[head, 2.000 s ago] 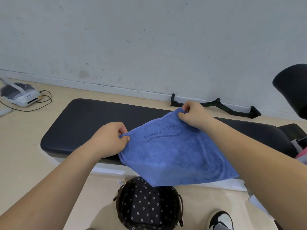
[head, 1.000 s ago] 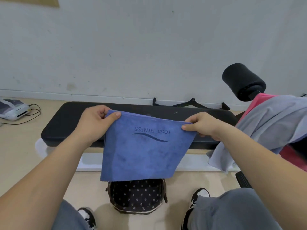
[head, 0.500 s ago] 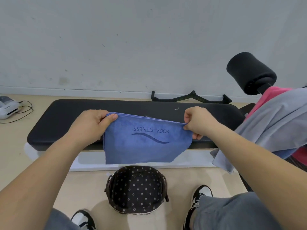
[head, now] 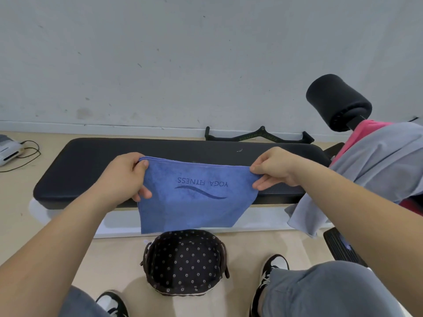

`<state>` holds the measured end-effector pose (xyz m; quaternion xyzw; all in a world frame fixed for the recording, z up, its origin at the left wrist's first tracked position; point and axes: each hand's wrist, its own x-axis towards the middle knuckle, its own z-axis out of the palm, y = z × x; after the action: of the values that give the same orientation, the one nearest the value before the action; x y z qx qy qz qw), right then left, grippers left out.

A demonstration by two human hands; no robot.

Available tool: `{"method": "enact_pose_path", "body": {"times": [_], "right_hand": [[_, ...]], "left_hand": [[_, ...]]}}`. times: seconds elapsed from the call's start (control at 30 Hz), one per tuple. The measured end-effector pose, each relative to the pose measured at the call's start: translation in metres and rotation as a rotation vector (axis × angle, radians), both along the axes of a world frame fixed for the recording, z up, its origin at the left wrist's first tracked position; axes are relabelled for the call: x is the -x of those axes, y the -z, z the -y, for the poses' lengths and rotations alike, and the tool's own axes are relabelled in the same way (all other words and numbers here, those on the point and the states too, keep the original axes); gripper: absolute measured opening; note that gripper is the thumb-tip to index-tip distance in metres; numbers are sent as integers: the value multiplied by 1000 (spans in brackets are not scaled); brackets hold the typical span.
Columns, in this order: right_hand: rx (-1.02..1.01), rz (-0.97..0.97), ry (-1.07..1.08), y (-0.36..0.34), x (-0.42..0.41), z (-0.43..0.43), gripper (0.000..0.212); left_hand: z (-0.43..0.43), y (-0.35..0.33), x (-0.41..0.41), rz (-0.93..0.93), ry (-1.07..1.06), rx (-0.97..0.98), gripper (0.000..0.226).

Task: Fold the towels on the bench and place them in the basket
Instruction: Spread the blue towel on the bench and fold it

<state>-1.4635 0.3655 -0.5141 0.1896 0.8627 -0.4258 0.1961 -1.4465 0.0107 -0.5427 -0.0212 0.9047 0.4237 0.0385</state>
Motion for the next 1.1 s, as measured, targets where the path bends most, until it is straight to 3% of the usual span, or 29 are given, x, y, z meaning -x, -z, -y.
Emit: {"method": "enact_pose_path", "body": {"times": [0.17,0.27,0.33,0.5,0.67,0.73,0.83,0.9,1.0,1.1], "right_hand": [[192,-191,327,6,29,13,15],[168,-372,372,15,50,26,9],[158,-443,397,25,64,27,6],[312,-359,592,55,96,16,15],[365,-392,635,76,124,16,24],[362,-430,593,78,131,18,27],[332,-511,438,81,130,20,40],[182,-547,284,80,120,22,46],[-176,-661,-30,79,101,29,48],[-315,-595,-292,65,75,48,37]], "left_hand": [[-14,8,19,50,-162,-406,24],[-21,16,42,31,-279,-537,24],[-25,23,56,24,-319,-556,21],[-38,44,88,20,-326,-520,20],[-48,54,113,0,-364,-518,19],[-49,56,118,-48,-339,-478,19],[-47,53,118,-75,-237,-398,50],[-43,52,116,-140,-173,-296,59],[-36,46,102,-216,-118,-110,46],[-29,32,77,-256,-54,103,23]]}}
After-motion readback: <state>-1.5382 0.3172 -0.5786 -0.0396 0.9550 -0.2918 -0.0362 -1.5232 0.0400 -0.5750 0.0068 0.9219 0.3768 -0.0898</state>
